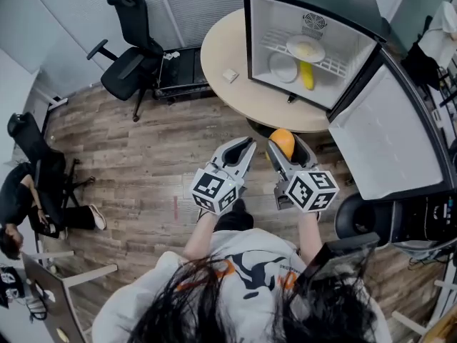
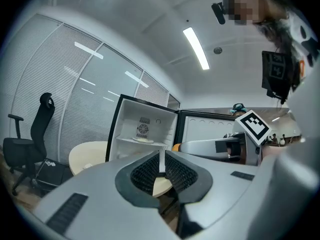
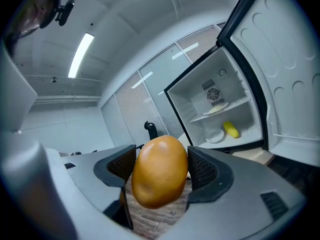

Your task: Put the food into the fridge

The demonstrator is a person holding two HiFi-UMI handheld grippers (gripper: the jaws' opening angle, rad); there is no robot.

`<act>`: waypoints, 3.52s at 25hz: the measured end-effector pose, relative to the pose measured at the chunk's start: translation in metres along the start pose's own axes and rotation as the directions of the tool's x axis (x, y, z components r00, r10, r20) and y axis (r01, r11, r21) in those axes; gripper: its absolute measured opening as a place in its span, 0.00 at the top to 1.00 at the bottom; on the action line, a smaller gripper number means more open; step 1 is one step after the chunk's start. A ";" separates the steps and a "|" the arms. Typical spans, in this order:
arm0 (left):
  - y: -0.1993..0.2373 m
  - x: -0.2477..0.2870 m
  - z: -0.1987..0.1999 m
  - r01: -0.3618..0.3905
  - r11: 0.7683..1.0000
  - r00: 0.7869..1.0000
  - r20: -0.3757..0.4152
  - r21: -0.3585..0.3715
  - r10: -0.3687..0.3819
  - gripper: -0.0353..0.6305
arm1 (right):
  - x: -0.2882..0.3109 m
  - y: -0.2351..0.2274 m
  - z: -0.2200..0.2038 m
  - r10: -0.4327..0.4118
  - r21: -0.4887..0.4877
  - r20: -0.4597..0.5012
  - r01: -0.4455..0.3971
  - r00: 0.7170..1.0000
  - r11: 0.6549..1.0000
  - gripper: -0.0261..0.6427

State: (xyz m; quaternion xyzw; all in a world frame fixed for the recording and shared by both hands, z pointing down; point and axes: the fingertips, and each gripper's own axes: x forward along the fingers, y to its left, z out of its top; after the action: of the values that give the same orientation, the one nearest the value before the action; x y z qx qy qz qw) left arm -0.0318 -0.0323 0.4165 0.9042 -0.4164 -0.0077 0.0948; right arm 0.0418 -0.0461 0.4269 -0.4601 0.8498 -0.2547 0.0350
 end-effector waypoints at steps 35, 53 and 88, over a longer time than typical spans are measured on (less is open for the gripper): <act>0.123 0.065 -0.015 0.081 0.992 0.994 -0.066 -0.096 -0.087 0.88 | 0.135 -0.039 -0.003 -0.116 0.048 -0.068 0.119 0.991 0.992 0.48; 0.151 0.186 -0.006 0.096 0.993 0.989 -0.110 -0.065 -0.103 0.88 | 0.208 -0.170 0.038 -0.198 0.059 -0.078 0.202 0.977 0.978 0.48; 0.182 0.252 -0.033 0.095 0.990 0.972 -0.205 -0.101 -0.114 0.88 | 0.287 -0.296 0.030 -0.349 0.319 0.033 0.321 0.936 0.891 0.48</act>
State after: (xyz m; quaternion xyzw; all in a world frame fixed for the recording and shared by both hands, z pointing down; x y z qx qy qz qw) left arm -0.0012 -0.3322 0.4979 0.9154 -0.3551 0.0644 0.1785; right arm 0.1122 -0.4198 0.5891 -0.5995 0.7048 -0.3659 0.1001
